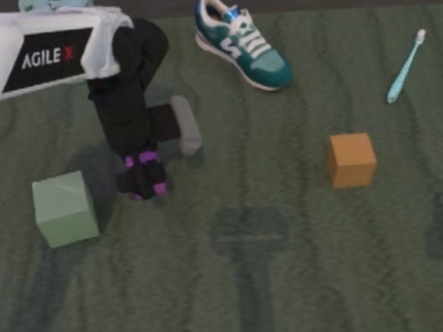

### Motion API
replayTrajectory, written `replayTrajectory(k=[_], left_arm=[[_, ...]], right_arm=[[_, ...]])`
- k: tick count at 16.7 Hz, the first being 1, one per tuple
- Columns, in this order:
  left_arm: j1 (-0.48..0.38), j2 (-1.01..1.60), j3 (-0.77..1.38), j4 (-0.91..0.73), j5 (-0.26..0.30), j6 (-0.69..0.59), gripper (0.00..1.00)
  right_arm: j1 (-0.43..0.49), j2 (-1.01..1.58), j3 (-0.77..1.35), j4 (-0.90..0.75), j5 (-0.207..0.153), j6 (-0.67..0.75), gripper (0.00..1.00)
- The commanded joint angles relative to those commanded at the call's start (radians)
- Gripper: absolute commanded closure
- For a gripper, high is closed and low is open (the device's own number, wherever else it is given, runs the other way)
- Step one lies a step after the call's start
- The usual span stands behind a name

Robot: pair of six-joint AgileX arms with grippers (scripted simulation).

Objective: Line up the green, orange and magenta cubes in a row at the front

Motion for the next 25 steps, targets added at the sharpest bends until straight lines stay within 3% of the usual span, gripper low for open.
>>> replayTrajectory(k=[6, 13, 16, 25], left_arm=[[0.018, -0.058, 0.134, -0.199, -0.001, -0.004, 1.00], [0.000, -0.063, 0.155, -0.222, -0.001, -0.011, 1.00], [-0.097, -0.052, 0.183, -0.240, -0.002, -0.062, 1.00], [-0.552, -0.025, 0.289, -0.312, -0.005, -0.331, 1.00]], right_arm=[[0.000, 0.000, 0.000, 0.000, 0.000, 0.000, 0.00], [0.000, 0.000, 0.000, 0.000, 0.000, 0.000, 0.00], [0.000, 0.000, 0.000, 0.000, 0.000, 0.000, 0.00], [0.000, 0.000, 0.000, 0.000, 0.000, 0.000, 0.00]])
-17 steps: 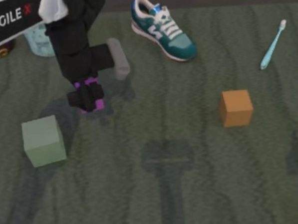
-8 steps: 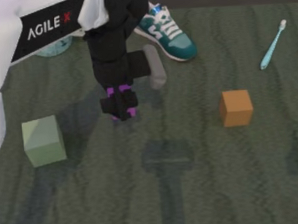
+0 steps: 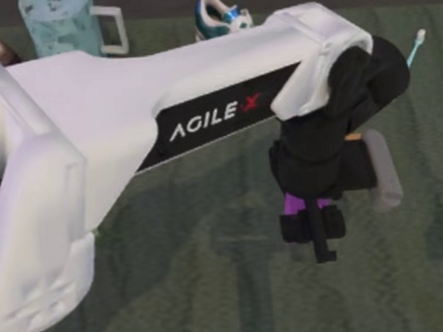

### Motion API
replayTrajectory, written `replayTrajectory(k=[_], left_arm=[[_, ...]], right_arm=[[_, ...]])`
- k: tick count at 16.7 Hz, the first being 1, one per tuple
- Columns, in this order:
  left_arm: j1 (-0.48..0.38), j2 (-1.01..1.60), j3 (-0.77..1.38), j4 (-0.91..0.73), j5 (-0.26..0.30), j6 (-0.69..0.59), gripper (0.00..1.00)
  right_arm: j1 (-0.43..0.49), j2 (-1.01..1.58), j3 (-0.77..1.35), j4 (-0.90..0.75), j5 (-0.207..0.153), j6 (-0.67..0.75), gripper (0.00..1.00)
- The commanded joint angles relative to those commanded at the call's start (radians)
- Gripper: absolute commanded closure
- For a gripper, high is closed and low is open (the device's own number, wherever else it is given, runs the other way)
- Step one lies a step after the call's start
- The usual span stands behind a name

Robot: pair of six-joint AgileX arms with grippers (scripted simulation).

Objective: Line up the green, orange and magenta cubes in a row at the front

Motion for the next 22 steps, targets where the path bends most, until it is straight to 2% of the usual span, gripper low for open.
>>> replayTrajectory(k=[3, 8, 15, 20, 22], left_arm=[[-0.053, -0.001, 0.011, -0.007, -0.001, -0.037, 1.00], [-0.051, -0.002, 0.006, -0.002, 0.000, -0.034, 1.00], [-0.055, 0.054, -0.140, 0.204, 0.000, -0.040, 1.00], [-0.057, 0.063, -0.161, 0.230, 0.000, -0.040, 1.00], [-0.057, 0.063, -0.161, 0.230, 0.000, -0.040, 0.85]], right_arm=[[0.000, 0.000, 0.000, 0.000, 0.000, 0.000, 0.00], [0.000, 0.000, 0.000, 0.000, 0.000, 0.000, 0.00], [0.000, 0.000, 0.000, 0.000, 0.000, 0.000, 0.00], [0.000, 0.000, 0.000, 0.000, 0.000, 0.000, 0.00], [0.000, 0.000, 0.000, 0.000, 0.000, 0.000, 0.00]])
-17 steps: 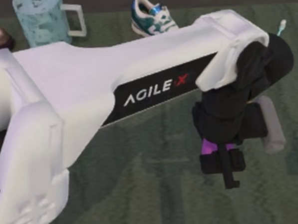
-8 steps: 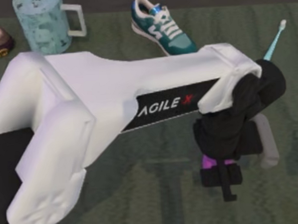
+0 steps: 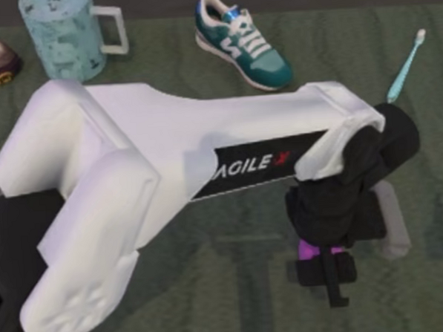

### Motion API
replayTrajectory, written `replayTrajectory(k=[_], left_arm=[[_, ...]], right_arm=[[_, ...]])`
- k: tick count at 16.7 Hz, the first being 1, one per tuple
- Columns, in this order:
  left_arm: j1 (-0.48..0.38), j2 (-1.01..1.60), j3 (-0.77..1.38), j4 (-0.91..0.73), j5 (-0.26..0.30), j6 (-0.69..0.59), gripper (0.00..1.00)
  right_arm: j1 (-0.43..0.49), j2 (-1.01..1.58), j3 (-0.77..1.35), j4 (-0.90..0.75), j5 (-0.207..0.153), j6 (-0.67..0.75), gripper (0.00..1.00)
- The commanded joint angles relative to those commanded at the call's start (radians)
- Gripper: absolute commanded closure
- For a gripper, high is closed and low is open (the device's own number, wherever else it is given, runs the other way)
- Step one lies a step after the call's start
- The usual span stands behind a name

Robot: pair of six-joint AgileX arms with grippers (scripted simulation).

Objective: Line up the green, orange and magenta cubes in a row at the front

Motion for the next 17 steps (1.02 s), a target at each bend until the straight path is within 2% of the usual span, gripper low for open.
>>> replayTrajectory(k=[11, 17], left_arm=[[0.000, 0.000, 0.000, 0.000, 0.000, 0.000, 0.02], [0.000, 0.000, 0.000, 0.000, 0.000, 0.000, 0.00]], right_arm=[[0.000, 0.000, 0.000, 0.000, 0.000, 0.000, 0.00], [0.000, 0.000, 0.000, 0.000, 0.000, 0.000, 0.00]])
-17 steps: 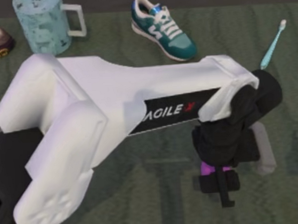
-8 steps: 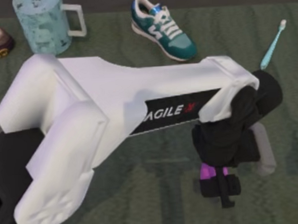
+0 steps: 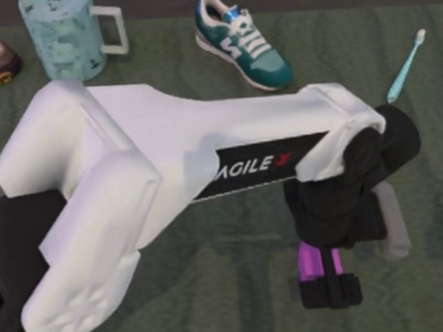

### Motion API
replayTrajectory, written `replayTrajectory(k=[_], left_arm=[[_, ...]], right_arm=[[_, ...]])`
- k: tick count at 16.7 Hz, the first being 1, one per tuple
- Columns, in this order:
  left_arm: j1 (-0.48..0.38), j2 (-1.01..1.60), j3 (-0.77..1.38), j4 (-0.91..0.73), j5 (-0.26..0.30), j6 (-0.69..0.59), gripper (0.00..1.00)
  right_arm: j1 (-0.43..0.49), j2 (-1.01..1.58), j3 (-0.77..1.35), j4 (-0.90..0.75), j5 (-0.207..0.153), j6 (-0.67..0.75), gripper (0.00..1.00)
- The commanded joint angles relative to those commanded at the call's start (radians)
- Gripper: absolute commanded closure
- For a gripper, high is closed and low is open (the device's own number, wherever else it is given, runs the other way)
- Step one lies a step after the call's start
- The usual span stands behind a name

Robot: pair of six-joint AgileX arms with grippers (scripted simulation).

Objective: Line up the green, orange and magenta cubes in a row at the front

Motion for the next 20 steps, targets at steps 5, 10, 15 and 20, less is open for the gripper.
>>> replayTrajectory(k=[5, 10, 15, 20], left_arm=[[0.001, -0.002, 0.017, -0.018, 0.000, 0.003, 0.00], [0.016, -0.034, 0.150, -0.194, 0.000, 0.000, 0.00], [0.022, -0.050, 0.196, -0.246, -0.001, -0.001, 0.00], [0.049, -0.106, 0.137, -0.207, -0.004, -0.016, 0.00]], right_arm=[[0.000, 0.000, 0.000, 0.000, 0.000, 0.000, 0.00], [0.000, 0.000, 0.000, 0.000, 0.000, 0.000, 0.00], [0.000, 0.000, 0.000, 0.000, 0.000, 0.000, 0.00], [0.015, 0.059, 0.059, -0.035, -0.003, 0.014, 0.00]])
